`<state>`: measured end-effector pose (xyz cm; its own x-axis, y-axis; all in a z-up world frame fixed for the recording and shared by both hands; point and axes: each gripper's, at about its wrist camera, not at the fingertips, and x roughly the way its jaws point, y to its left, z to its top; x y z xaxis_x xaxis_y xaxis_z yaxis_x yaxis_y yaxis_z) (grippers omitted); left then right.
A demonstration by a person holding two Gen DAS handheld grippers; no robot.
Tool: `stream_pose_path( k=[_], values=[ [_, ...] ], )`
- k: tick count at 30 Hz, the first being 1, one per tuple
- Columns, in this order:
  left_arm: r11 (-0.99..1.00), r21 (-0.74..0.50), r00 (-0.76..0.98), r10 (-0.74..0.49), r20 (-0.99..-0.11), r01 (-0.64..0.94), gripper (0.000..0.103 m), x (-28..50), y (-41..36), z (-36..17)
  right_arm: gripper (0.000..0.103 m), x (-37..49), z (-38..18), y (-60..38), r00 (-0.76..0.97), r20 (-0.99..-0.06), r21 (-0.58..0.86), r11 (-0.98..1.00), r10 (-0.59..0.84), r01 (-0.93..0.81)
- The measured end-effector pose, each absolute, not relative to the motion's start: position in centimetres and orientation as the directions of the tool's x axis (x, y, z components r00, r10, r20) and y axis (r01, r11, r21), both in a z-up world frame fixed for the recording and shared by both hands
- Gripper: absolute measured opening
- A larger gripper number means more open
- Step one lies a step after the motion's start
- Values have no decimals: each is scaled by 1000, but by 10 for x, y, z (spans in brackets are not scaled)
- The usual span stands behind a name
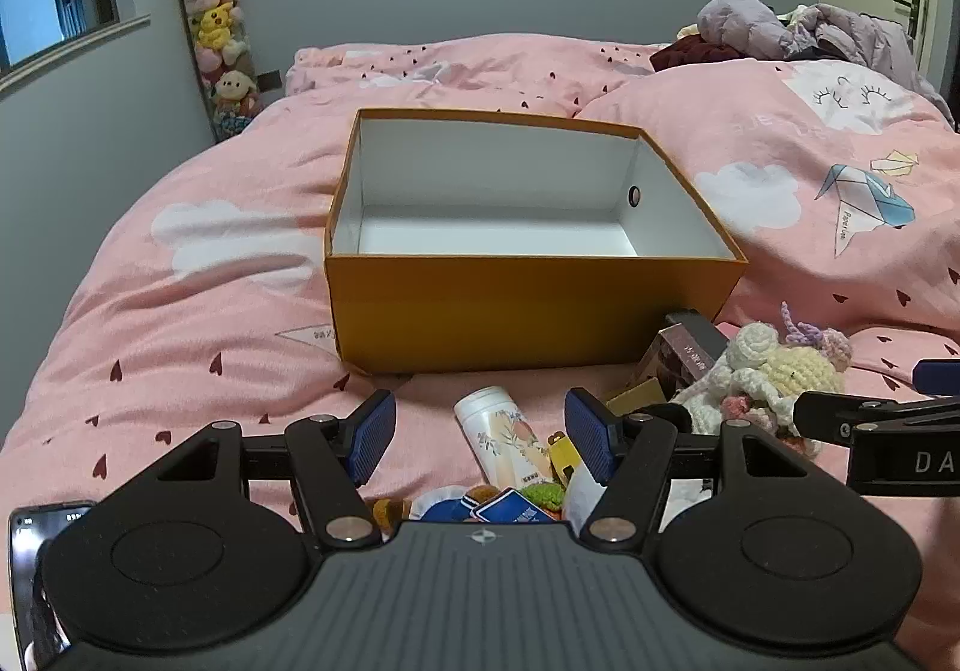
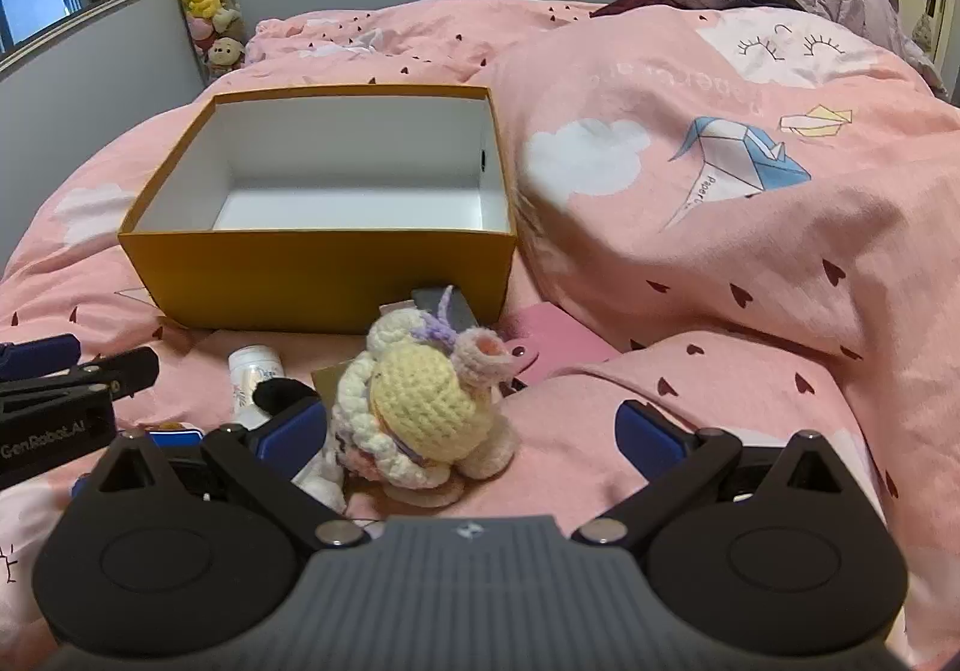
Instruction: Organize objects
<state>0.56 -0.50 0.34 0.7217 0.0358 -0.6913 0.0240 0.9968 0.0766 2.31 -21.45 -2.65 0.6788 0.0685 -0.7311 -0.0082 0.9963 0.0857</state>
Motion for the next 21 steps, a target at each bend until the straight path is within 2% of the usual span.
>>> stream_pose_path(
  k=[21],
  values=[
    [996,62,716,1,-698,59,74,7,-6,6,102,27,-30,-212,660,-749,68,998,58,-10]
  ],
)
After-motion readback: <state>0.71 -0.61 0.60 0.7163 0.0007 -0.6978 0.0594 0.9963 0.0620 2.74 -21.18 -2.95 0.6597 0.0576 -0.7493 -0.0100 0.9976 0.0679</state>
